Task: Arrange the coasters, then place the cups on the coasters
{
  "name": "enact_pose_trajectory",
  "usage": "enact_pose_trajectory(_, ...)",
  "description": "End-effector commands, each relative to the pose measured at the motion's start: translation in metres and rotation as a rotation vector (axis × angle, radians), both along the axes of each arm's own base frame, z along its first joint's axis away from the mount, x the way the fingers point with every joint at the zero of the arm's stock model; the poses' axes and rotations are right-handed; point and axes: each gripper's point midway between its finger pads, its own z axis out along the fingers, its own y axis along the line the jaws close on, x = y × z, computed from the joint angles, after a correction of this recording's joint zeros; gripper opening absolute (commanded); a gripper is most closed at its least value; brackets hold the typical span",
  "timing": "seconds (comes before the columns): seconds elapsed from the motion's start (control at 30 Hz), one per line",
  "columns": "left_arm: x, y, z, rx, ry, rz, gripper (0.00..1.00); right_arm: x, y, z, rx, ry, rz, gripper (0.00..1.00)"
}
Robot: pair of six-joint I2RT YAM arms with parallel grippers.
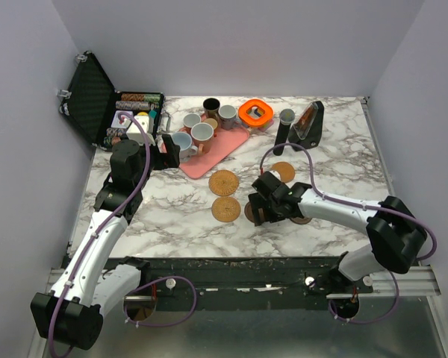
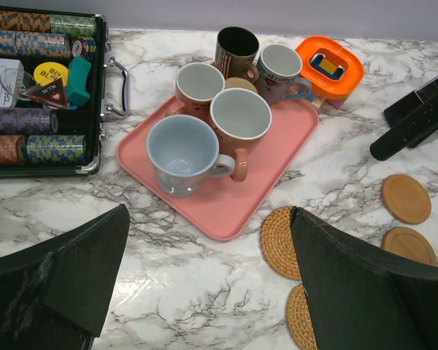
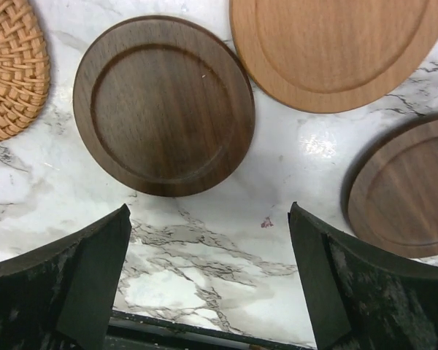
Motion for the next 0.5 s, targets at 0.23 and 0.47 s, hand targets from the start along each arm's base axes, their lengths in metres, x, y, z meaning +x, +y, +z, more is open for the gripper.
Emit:
enact_pose_trajectory(0.23, 0.000, 0.002, 0.001, -0.005, -0.008, 0.014, 0.99, -0.005, 0.027, -0.015, -0.017, 0.037, 0.085, 0.96)
enact_pose_trajectory(0.47, 0.001, 0.001, -0.001, -0.004, -0.004, 0.014, 0.99, -0.001, 0.035, -0.024, -0.007, 0.046, 0.066, 0.92)
